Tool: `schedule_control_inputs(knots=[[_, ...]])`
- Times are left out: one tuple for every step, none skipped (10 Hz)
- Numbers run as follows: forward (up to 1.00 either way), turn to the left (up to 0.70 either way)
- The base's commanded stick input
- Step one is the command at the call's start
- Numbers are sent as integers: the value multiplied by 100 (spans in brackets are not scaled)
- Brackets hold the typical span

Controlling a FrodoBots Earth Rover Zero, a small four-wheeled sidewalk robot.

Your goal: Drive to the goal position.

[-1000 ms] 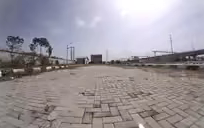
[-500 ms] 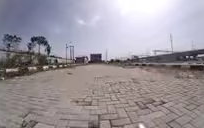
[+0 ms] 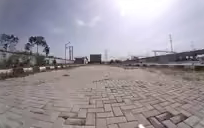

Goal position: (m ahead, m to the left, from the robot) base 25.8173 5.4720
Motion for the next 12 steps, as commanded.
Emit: schedule_control_inputs(knots=[[100, 0], [100, 0], [100, 0], [100, 0], [100, 0], [100, 0], [100, 0], [100, 0], [100, 0], [100, 0], [100, 0], [100, 0]])
